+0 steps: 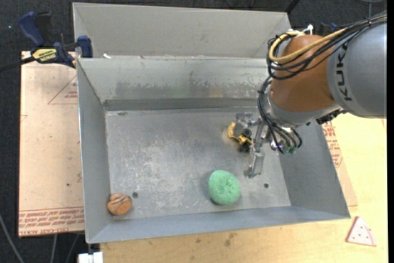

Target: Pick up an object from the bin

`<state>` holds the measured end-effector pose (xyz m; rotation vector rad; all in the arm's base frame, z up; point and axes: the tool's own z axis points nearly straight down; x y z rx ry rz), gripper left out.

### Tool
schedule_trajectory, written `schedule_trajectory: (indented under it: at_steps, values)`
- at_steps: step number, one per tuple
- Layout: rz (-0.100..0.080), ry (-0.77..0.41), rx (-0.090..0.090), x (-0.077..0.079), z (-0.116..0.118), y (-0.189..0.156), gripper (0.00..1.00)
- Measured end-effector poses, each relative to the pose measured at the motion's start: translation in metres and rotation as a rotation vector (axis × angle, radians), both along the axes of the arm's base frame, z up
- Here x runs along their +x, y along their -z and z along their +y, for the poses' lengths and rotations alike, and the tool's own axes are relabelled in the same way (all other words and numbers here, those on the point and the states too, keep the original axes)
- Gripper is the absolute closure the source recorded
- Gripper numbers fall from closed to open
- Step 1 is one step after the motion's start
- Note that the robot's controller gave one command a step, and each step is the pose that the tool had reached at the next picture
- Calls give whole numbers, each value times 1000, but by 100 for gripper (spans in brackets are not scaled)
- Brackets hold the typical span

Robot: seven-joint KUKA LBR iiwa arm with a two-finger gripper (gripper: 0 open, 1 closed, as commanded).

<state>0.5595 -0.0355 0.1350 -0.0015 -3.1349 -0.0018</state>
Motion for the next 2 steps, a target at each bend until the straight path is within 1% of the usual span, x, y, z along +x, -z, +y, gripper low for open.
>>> schedule_trajectory:
  at_steps: [1, 2]
  values:
    - [-8, -1, 0, 2, 0, -5, 0]
    - [-13, -7, -1, 0, 1, -3, 0]
